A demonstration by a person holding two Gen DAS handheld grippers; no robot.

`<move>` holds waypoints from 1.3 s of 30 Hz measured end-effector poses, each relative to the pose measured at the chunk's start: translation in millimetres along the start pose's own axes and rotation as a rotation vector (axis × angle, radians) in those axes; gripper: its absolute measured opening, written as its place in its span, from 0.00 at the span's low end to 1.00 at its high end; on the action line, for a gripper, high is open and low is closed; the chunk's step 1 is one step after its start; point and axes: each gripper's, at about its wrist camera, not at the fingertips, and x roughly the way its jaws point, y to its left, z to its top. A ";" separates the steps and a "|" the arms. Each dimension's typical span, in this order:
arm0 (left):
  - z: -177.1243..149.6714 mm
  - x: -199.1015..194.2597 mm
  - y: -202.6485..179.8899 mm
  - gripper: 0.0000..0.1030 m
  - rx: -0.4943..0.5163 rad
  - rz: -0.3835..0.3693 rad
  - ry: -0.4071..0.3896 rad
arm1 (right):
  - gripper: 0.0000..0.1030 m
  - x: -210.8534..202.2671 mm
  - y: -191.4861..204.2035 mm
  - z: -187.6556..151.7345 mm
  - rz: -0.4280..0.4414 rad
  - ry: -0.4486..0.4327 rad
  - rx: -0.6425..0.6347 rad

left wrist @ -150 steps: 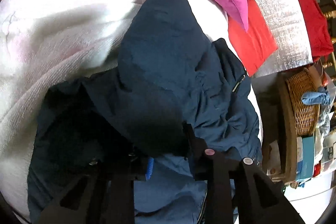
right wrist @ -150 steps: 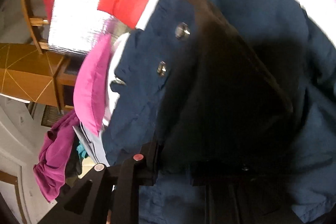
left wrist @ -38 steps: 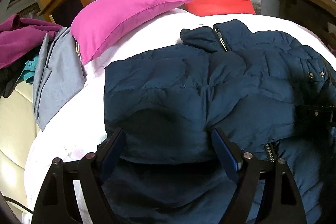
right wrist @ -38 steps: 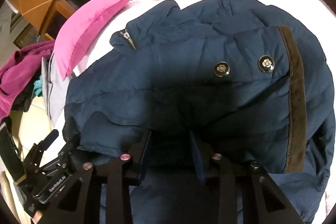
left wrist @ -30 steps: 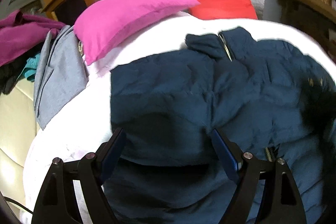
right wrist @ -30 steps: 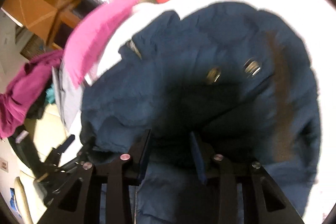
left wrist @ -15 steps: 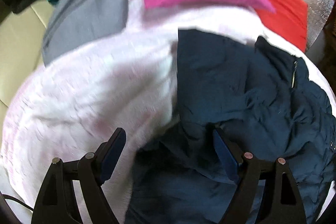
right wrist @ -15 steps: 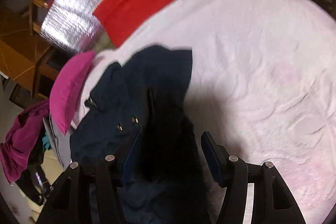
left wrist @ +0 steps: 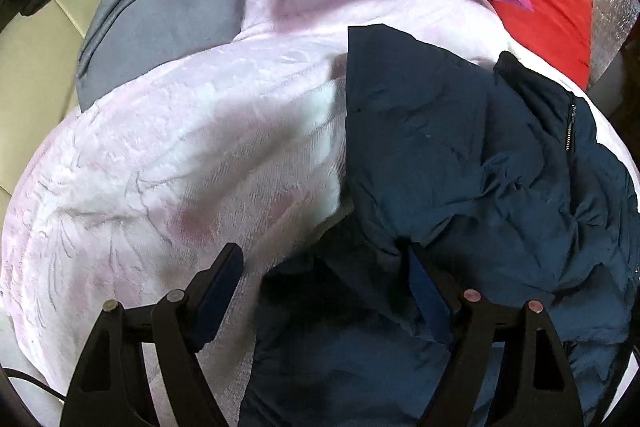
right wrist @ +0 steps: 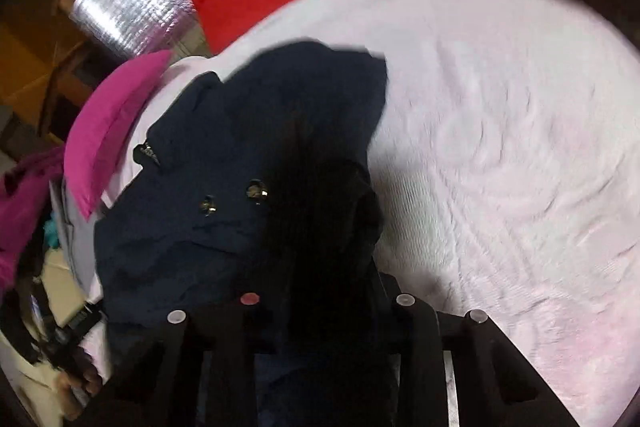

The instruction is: Fold large clothes

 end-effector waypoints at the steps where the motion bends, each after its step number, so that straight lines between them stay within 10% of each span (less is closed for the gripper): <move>1: 0.9 -3.7 1.6 0.81 -0.006 -0.005 -0.004 | 0.34 -3.7 -0.8 3.1 0.022 0.004 0.016; 7: 5.4 -44.3 2.8 0.80 -0.001 -0.019 -0.141 | 0.71 -26.6 -14.8 14.1 0.155 -0.067 0.121; 18: -3.5 -34.6 -44.1 0.81 0.204 -0.030 -0.158 | 0.72 21.4 -15.0 38.6 0.141 -0.093 0.203; 21: -5.2 -20.7 -47.0 0.81 0.215 -0.019 -0.098 | 0.40 27.6 -16.4 40.8 0.139 -0.106 0.192; 25: 3.3 -29.9 -42.0 0.80 0.193 -0.028 -0.146 | 0.29 12.2 15.9 44.5 0.068 -0.192 0.075; 35: -2.6 -22.9 -41.2 0.80 0.207 -0.002 -0.109 | 0.36 9.9 -10.0 43.3 0.095 -0.127 0.186; 39: -8.4 -48.5 -44.5 0.80 0.220 -0.018 -0.188 | 0.66 -26.9 -0.6 35.9 0.008 -0.189 0.145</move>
